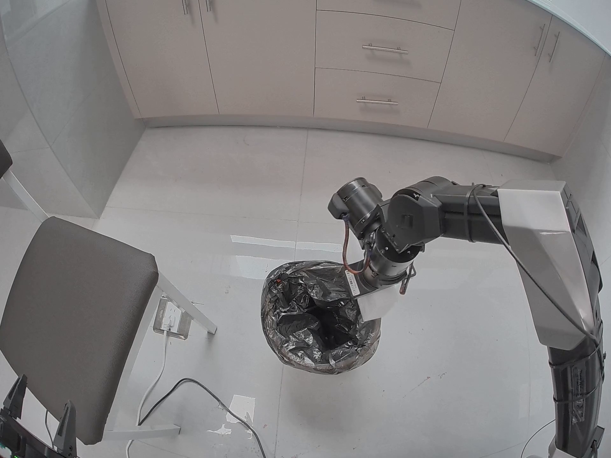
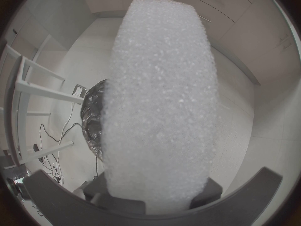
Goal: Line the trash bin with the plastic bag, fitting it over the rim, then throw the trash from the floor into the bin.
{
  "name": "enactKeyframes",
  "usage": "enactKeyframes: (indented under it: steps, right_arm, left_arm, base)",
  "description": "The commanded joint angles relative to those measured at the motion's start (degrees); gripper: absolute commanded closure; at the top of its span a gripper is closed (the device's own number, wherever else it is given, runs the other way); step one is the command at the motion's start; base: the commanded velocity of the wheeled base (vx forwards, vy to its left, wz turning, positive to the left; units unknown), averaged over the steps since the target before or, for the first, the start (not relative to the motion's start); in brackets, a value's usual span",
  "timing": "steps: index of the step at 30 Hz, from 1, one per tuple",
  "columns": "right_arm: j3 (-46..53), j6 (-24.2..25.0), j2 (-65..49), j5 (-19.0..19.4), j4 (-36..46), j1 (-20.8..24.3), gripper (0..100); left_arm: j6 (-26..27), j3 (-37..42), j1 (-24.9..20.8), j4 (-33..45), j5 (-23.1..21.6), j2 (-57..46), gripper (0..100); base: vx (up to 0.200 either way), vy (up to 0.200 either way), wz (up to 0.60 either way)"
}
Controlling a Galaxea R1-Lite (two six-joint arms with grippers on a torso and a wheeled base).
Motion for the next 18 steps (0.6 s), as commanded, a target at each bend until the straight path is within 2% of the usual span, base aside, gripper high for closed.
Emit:
enactKeyframes:
  steps: [1, 5, 18]
  right_arm:
    - [0.0, 0.5, -0.7, 0.0, 1.1, 3.6, 100]
    - [0.0, 0.5, -0.7, 0.0, 3.2, 5.8, 100]
    - [0.0, 1.0, 2.0, 0.4, 3.0, 7.5, 100]
  left_arm:
    - [-0.2, 1.0, 0.0, 0.0, 0.1, -0.8, 0]
    - [-1.2, 1.0, 0.0, 0.0, 0.6, -0.8, 0]
    - [-0.2, 1.0, 0.0, 0.0, 0.5, -0.8, 0]
  base:
    - [0.0, 0.0, 0.0]
    - [0.0, 0.0, 0.0]
    - [0.0, 0.0, 0.0]
